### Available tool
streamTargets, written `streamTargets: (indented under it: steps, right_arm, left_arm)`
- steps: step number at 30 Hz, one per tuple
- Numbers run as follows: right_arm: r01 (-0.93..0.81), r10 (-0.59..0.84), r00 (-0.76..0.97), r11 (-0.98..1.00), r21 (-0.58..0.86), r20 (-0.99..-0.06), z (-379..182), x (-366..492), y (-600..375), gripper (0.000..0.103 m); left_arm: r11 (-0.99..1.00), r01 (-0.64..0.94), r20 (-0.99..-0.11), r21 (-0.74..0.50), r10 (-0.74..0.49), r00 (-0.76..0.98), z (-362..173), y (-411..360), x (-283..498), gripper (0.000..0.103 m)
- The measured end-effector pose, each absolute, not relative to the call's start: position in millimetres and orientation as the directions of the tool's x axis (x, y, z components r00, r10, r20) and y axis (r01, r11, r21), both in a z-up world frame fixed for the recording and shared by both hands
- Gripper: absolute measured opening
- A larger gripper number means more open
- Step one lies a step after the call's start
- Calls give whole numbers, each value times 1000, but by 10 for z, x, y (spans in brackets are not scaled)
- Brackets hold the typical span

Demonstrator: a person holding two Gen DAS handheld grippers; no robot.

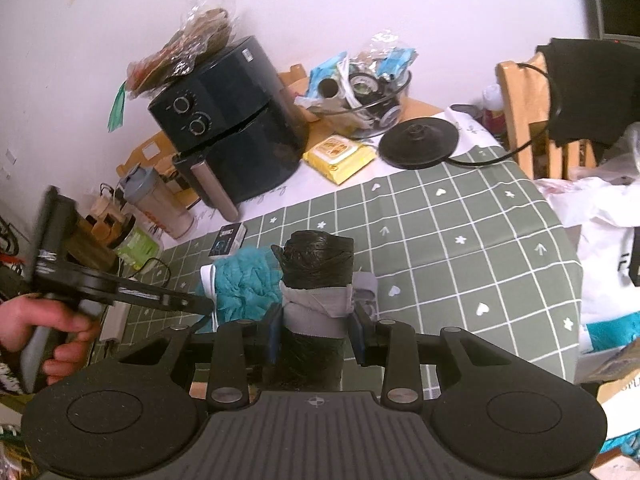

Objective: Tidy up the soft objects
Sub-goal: 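Lift the black rolled item with the right gripper while the left reaches to the teal pouf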

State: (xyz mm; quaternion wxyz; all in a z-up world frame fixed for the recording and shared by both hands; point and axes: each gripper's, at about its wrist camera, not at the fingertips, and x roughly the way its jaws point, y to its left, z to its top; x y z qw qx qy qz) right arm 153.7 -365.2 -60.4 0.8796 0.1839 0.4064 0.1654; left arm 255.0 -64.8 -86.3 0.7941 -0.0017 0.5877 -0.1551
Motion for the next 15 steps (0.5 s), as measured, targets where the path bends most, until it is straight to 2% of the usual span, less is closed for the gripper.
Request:
streamTargets:
  steps: [4, 5, 6, 15]
  right_arm:
    - [-113, 423, 624, 881, 460, -657, -617, 1476, -3735, 37]
    - [-108, 421, 625, 881, 461, -658, -621, 1461, -3749, 37]
    - [-103, 418, 626, 881, 462, -659, -625, 1444, -3764, 37]
    - [-97, 422, 624, 877, 471, -658, -633, 1344, -3810, 37]
  left_arm:
    - [957, 225, -944, -182, -235, 233, -977, -683, 2642, 25]
    - [958, 226, -945, -179, -231, 232, -989, -691, 2647, 18]
    - [958, 225, -946, -177, -229, 230, -999, -699, 2657, 15]
    - [960, 204, -924, -193, -248, 291, -871, -622, 2603, 12]
